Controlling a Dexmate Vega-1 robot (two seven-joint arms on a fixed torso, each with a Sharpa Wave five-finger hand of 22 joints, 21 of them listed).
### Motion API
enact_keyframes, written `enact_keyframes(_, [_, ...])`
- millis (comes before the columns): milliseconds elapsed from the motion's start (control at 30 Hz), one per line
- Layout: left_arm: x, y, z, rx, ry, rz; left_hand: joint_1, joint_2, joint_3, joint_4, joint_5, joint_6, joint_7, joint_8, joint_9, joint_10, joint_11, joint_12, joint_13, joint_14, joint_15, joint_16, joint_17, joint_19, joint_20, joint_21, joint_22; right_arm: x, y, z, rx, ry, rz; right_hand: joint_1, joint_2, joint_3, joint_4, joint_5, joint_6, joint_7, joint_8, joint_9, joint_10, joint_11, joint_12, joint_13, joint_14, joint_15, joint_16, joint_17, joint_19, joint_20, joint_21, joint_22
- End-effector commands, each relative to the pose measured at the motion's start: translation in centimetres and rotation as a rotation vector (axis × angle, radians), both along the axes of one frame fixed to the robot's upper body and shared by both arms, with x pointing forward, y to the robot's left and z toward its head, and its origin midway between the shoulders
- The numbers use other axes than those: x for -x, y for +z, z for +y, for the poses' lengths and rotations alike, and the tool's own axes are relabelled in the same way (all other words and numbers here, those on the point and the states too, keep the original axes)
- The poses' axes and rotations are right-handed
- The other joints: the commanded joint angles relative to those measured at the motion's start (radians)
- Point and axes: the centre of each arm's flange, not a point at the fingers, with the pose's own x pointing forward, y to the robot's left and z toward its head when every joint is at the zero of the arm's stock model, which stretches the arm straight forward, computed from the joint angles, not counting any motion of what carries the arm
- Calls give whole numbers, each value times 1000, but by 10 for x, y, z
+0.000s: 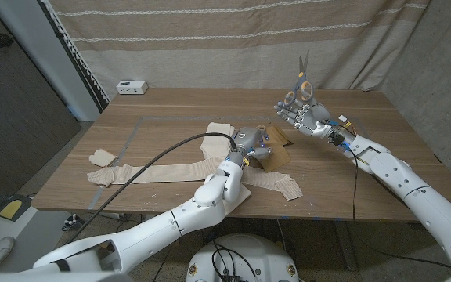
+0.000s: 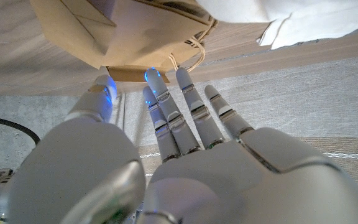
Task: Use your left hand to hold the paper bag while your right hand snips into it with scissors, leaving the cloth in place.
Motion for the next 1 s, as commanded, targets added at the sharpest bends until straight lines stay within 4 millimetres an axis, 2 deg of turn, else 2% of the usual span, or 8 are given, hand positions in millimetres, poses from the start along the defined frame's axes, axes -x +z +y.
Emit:
enact_keyframes(33, [8,-3,6,45,32,-12,-17,2,-7,-4,8,42,1,0,-13,36,-1,-6,-25,-8,-126,2,0,0,6,-8,4,0,-1,1,3,-4,6,-7,1,5,2,-2,-42,53,0,3,8,4,4,4,4,3,2,2,10,-1,-3,1])
enact_keyframes(67, [8,-3,6,45,32,-12,-23,1,-9,-6,9,74,-6,6,-23,45,-4,-15,-41,-11,-126,4,-2,0,6,-9,4,0,-1,1,3,-5,6,-7,1,5,2,-2,-42,54,0,3,8,5,4,4,4,3,2,2,10,-1,-3,1])
enact_keyframes(133, [8,-4,6,37,40,-9,-30,1,-11,-10,10,122,0,11,-42,60,-4,-35,-70,-16,-127,9,-6,0,7,-11,4,0,-1,2,3,-2,6,-6,1,5,2,-2,-42,55,-1,2,7,4,4,4,4,4,2,2,10,0,-3,1])
enact_keyframes(300, [8,-5,7,33,58,2,-42,1,-16,-12,10,158,44,7,-68,49,-2,-73,-107,-39,-120,7,-11,-6,10,-16,4,0,-1,3,2,-3,6,-7,1,5,1,-2,-42,54,-1,2,7,5,4,4,3,6,1,2,10,0,-4,1])
enact_keyframes(533, [7,-7,5,23,65,18,-53,1,-20,-11,9,165,50,-2,-84,49,3,-89,-127,-54,-117,7,-14,-16,16,-21,5,0,-1,4,-1,-4,8,-7,1,6,1,-2,-41,55,0,3,8,6,4,4,4,6,2,2,11,1,-4,1])
enact_keyframes(633, [7,-9,3,16,62,27,-59,4,-22,-12,8,187,67,-7,-104,85,2,-93,-148,-39,-118,18,-16,-17,17,-23,6,0,-1,4,-1,-4,10,-8,2,6,2,-3,-42,56,0,4,7,4,4,5,4,5,1,3,11,1,-4,1])
enact_keyframes(800, [8,-12,1,11,66,36,-60,4,-22,-13,8,188,72,-15,-115,106,-1,-93,-159,-32,-120,23,-17,-20,17,-25,6,0,0,4,5,-8,8,-8,2,6,2,-3,-43,55,0,5,8,6,4,5,4,4,2,3,12,1,-5,1])
enact_keyframes(1000, [9,-13,-2,16,72,38,-72,1,-28,-13,7,217,102,-20,-139,146,11,-102,-187,-28,-118,28,-20,-17,20,-25,6,0,0,4,5,-7,11,-8,3,7,2,-4,-43,55,0,5,6,4,3,5,4,4,1,3,12,1,-5,1])
